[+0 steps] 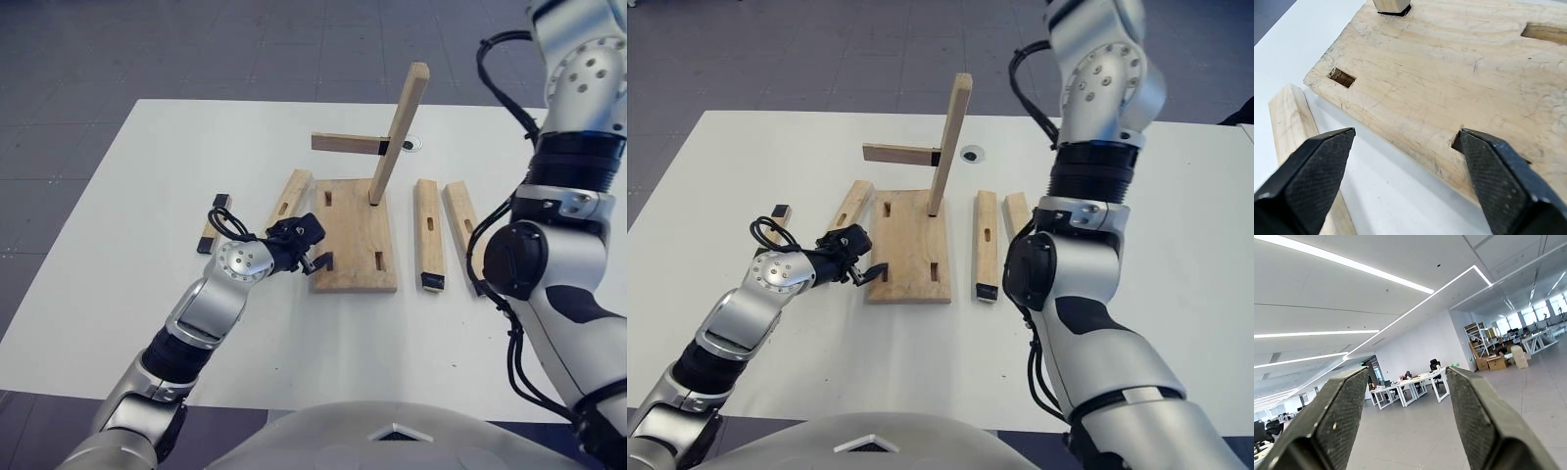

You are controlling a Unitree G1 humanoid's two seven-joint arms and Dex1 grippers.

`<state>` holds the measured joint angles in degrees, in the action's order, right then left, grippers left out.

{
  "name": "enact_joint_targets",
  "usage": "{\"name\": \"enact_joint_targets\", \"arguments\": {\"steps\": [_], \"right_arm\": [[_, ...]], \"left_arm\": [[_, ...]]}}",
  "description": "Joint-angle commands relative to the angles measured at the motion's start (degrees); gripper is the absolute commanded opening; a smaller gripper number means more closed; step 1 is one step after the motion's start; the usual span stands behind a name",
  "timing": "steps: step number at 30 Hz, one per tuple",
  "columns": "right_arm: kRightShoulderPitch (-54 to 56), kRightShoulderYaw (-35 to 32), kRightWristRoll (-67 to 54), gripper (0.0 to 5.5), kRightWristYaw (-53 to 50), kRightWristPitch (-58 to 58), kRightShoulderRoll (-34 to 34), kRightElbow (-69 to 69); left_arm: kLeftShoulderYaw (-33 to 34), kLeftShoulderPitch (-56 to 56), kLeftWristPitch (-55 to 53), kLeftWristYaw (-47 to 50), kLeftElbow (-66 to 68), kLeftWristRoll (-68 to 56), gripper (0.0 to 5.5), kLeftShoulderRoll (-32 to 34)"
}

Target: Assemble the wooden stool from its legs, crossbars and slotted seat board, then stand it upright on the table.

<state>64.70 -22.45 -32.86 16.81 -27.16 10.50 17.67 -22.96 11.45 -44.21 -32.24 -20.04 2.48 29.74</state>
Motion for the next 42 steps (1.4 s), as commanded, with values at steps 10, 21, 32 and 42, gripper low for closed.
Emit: {"name": "enact_joint_targets", "arguments": {"steps": [10,21,32,42], "right_arm": [[-70.1,13.6,23.6,2.89,-2.6,8.4,7.9,-39.7],[-86.5,14.3,23.1,2.89,0.6,10.0,6.8,-36.7],[-86.2,16.3,24.8,2.89,1.5,7.9,7.7,-32.5],[-85.1,16.1,26.6,2.09,-0.9,9.5,7.1,-29.5]], "left_arm": [[9.4,1.1,16.1,5.3,2.8,-0.7,3.95,-4.5],[13.6,-0.9,16.2,14.4,0.3,0.1,3.95,-12.1],[13.0,-2.3,15.5,13.8,-0.3,0.5,3.95,-12.4],[13.0,-2.6,15.8,14.1,-0.2,0.4,3.95,-12.9]]}}
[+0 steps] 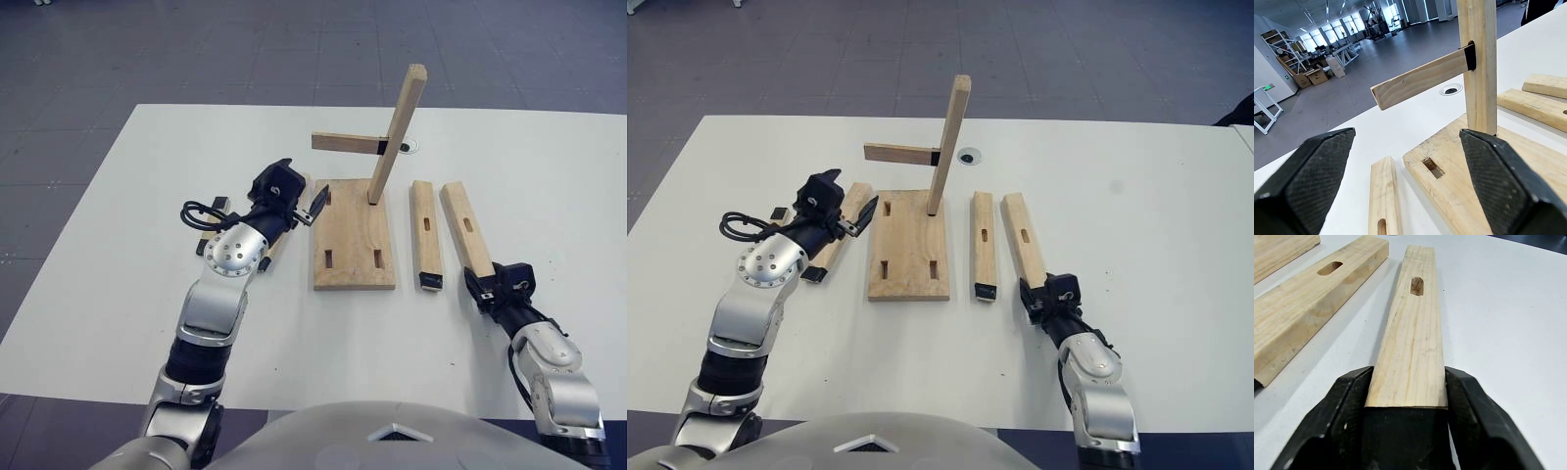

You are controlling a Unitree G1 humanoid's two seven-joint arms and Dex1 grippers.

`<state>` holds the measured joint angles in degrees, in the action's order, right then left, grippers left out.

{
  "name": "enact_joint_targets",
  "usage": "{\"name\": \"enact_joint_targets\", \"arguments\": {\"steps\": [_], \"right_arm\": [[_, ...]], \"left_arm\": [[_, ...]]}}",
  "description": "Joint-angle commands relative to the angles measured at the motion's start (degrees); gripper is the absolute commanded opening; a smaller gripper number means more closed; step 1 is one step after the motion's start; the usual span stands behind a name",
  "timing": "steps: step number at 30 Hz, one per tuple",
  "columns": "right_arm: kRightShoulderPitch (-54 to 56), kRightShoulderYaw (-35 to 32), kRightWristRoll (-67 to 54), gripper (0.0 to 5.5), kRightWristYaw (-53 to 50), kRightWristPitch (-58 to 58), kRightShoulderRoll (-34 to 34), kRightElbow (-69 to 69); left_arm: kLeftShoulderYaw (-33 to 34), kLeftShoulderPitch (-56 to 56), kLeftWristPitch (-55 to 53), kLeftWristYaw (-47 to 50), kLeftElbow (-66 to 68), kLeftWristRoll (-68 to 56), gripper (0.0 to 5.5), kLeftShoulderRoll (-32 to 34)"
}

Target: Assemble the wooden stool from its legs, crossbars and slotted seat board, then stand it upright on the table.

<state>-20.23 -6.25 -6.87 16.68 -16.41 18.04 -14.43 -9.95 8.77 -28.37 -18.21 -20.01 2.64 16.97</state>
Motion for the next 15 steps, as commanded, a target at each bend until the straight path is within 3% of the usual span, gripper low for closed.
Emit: {"name": "enact_joint_targets", "arguments": {"steps": [1,8,12,15], "right_arm": [[0.4,-0.3,0.5,2.08,-1.2,-1.5,-0.7,3.0],[13.6,-8.4,-11.7,2.08,-5.3,-10.2,-4.6,-4.1],[24.8,-9.3,-20.3,2.08,-6.7,-18.3,-4.6,-11.0],[32.5,-11.3,-29.6,2.08,-8.5,-22.3,-6.0,-15.1]], "left_arm": [[0.2,0.1,0.2,0.3,-0.3,0.2,3.95,-0.2],[8.2,-0.7,-0.2,-2.0,-1.8,-8.1,3.95,-1.6],[14.7,-1.2,-1.3,-8.2,-1.6,-20.5,3.95,-1.7],[20.3,-2.3,-13.2,-11.8,-5.4,-40.0,3.95,-2.8]]}}
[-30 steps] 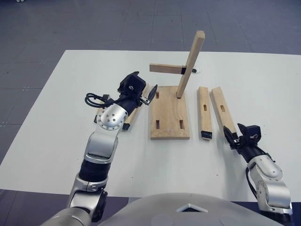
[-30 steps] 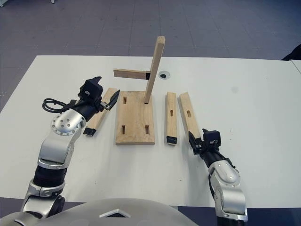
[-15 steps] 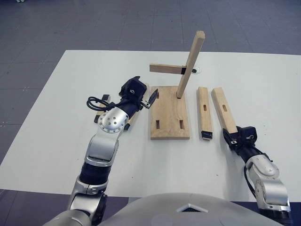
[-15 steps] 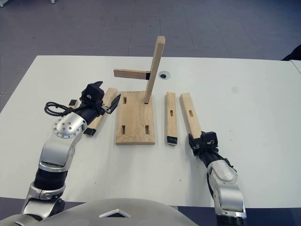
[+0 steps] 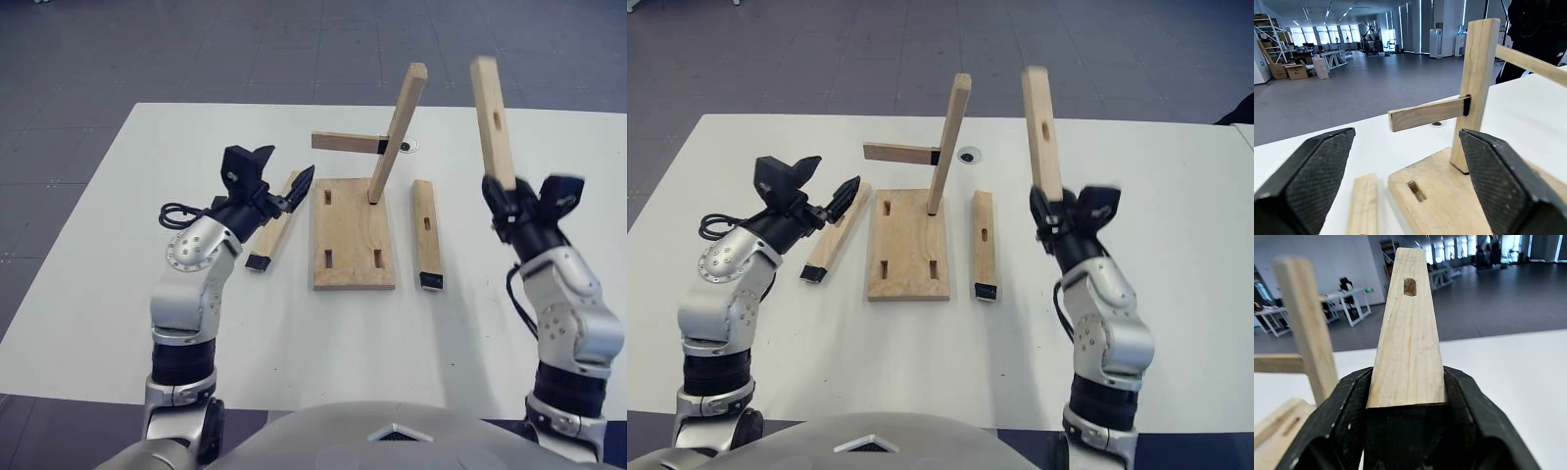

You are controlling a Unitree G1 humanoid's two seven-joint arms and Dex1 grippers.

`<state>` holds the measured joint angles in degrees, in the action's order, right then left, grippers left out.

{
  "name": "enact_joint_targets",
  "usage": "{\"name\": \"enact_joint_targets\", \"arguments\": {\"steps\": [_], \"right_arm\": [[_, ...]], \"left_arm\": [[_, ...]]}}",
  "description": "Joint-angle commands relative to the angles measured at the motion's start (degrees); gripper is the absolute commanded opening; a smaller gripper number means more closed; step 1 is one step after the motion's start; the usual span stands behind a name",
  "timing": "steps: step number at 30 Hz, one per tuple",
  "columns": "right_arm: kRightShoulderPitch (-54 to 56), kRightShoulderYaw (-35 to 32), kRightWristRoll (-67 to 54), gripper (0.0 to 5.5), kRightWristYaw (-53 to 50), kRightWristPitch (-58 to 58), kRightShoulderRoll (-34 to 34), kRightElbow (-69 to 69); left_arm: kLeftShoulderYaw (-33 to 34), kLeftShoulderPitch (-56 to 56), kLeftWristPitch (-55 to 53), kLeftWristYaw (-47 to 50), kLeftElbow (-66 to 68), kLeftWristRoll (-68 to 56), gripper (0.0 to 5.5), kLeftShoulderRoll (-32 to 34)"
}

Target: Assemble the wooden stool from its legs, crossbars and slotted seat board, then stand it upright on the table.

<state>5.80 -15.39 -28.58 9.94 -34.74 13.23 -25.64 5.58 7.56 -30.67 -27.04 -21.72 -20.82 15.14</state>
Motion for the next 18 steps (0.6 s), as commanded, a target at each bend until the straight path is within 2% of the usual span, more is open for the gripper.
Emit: {"name": "enact_joint_targets", "arguments": {"steps": [1,5,9,13,18], "right_arm": [[8.9,-2.5,-11.0,2.08,-1.8,-5.0,-1.3,-4.5],[14.3,-0.8,-21.1,2.08,3.4,-8.4,-0.2,-2.9],[15.5,6.2,-26.0,2.08,14.1,-12.0,1.2,2.0],[17.7,9.6,-27.4,2.08,21.7,-11.8,0.7,8.6],[18.6,10.9,-30.7,2.08,28.0,-13.6,-0.3,12.8]], "left_arm": [[6.5,-1.2,-15.3,-2.7,-4.5,-23.9,3.95,-1.4],[10.7,1.1,-24.2,4.1,-4.1,-43.4,4.57,-2.8],[11.9,3.9,-26.6,12.6,-0.6,-59.3,5.09,-3.3],[10.8,4.0,-25.1,17.4,-0.2,-70.3,5.09,-2.6],[9.5,4.9,-22.0,19.8,0.8,-74.7,5.09,-1.8]]}}
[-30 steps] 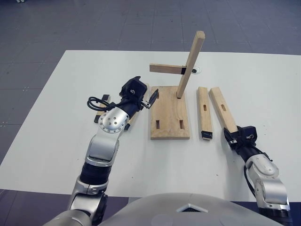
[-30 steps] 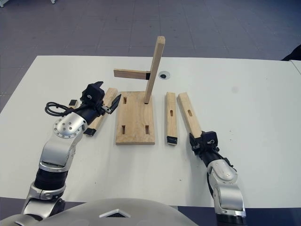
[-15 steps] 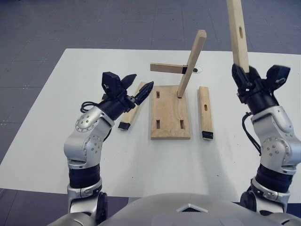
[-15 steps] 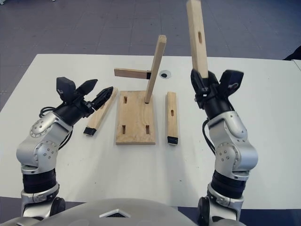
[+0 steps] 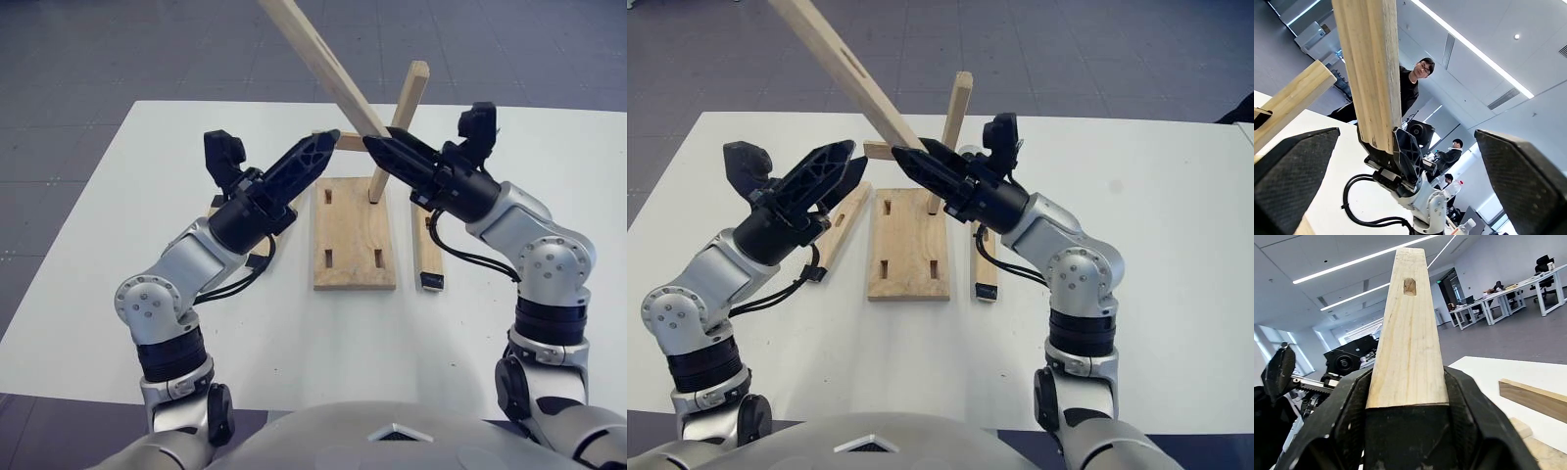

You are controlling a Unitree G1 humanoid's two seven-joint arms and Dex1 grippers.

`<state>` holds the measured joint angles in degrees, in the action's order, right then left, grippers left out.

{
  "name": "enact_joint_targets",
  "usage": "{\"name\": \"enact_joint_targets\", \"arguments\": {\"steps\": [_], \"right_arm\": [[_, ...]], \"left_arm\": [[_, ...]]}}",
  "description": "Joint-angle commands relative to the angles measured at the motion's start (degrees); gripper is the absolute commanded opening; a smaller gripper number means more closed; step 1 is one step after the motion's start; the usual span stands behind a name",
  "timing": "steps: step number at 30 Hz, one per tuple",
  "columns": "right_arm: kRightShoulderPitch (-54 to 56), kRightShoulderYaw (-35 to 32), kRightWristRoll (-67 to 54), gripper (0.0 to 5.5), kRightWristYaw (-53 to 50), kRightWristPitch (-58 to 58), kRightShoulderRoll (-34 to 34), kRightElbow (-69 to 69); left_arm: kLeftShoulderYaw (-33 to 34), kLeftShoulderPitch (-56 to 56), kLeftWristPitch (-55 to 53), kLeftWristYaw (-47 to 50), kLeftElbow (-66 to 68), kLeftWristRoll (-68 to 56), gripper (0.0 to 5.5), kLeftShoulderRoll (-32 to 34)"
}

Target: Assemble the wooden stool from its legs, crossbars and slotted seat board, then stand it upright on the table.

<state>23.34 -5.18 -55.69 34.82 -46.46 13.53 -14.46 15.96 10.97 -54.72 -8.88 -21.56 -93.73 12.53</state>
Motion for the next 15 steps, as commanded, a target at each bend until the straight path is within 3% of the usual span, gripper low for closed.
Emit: {"name": "enact_joint_targets", "arguments": {"steps": [1,14,15], "right_arm": [[0.7,0.8,-4.6,2.08,3.7,-2.5,-0.6,1.7],[-2.0,3.9,-7.8,2.08,4.7,-5.5,-1.0,-2.2],[-1.9,3.9,-7.8,2.08,4.5,-5.4,-1.0,-2.2]], "left_arm": [[-1.0,1.8,2.7,1.9,0.8,-2.4,5.09,1.0],[-3.7,4.6,6.9,0.2,3.2,-0.9,5.09,2.9],[-3.7,4.7,6.9,0.1,3.4,-1.1,4.90,3.0]]}}
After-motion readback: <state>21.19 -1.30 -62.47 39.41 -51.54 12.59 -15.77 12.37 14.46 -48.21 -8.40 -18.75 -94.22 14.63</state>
